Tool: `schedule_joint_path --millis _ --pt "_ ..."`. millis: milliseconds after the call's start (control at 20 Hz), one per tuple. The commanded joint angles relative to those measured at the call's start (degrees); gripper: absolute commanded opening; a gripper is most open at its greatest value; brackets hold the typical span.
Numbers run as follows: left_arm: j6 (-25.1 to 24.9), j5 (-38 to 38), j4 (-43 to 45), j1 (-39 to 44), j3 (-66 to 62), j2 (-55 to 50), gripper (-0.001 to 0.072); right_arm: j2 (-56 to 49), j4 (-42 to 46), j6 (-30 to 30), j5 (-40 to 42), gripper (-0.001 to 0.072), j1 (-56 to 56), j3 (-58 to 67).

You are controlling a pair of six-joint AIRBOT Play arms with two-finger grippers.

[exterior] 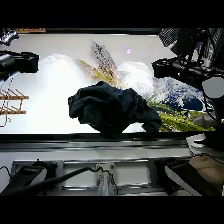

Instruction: Fold the clothes and pants, and hang the long-sleeved shirts on hangers.

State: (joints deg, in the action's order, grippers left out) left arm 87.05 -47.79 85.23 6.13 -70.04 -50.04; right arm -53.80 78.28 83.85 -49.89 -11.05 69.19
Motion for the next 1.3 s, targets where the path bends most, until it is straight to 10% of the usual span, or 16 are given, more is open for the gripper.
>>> schedule_joint_path --millis 0,1250 --pt "0.0 0.0 0.0 -0.1 0.0 0.0 0.0468 0.0 0.0 0.0 0.0 0.0464 -0.1 0.0" --pt "0.0 0.2 -7.9 0.0 0.0 -1.6 0.0468 0.0 0.0 0.0 0.0 0.0464 -0.1 0.0"
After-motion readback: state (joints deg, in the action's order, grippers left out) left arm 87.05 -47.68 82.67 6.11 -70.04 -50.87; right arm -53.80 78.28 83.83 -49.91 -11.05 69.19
